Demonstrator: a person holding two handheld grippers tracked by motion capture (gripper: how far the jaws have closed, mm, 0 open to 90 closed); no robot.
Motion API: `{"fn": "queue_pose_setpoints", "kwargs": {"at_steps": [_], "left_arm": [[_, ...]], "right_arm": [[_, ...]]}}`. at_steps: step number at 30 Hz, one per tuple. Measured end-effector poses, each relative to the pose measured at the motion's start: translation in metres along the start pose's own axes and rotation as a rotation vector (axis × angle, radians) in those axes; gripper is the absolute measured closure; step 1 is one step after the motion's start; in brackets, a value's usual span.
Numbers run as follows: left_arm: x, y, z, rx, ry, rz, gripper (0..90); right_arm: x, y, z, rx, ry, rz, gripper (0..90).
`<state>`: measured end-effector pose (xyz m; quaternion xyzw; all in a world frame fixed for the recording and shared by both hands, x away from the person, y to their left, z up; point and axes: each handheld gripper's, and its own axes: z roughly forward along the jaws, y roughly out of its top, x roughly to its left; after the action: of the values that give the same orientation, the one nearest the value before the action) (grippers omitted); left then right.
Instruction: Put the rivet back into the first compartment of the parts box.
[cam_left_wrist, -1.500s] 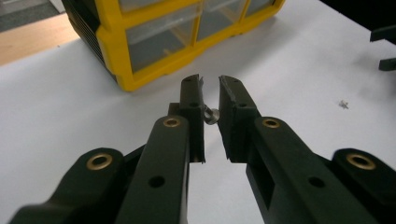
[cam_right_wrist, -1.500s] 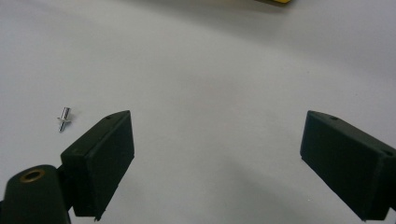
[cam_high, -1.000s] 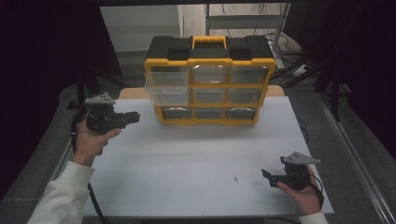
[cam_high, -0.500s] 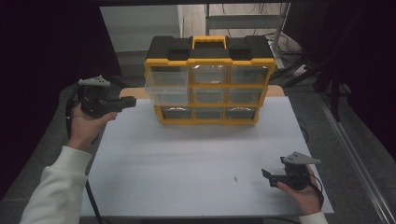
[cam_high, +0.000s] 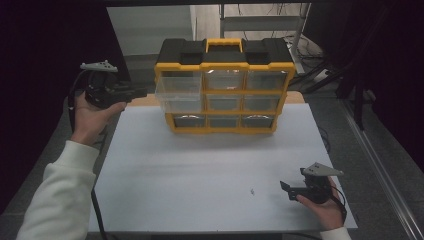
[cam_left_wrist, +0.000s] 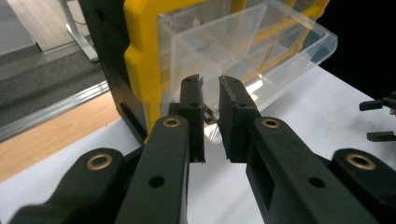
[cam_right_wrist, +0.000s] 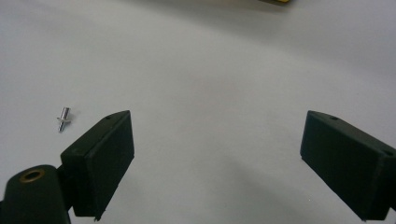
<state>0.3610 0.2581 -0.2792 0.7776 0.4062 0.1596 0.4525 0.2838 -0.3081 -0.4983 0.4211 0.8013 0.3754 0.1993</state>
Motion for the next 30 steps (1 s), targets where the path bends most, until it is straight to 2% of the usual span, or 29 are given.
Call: {"fn": "queue_pose_setpoints", "kwargs": {"at_steps": [10, 17, 24, 28, 30], "left_arm": [[-0.008, 0.024, 0.012, -0.005, -0.009, 0.015, 81.3], [-0.012, 0.037, 0.035, 0.007, -0.016, 0.015, 81.2], [-0.018, 0.042, 0.054, 0.007, -0.023, 0.020, 79.0], [-0.018, 0.039, 0.049, -0.023, -0.011, 0.014, 47.9], [-0.018, 0.036, 0.044, -0.039, -0.018, 0.007, 35.7]], "right_arm": [[-0.001, 0.000, 0.000, -0.001, 0.000, 0.001, 10.3], [-0.001, 0.000, 0.000, 0.001, 0.000, 0.002, 10.3], [-0.001, 0.000, 0.000, 0.000, 0.001, 0.003, 10.3], [-0.002, -0.001, -0.001, -0.002, 0.002, 0.002, 10.3], [-0.002, 0.000, -0.001, -0.003, 0.002, 0.002, 10.4]]}}
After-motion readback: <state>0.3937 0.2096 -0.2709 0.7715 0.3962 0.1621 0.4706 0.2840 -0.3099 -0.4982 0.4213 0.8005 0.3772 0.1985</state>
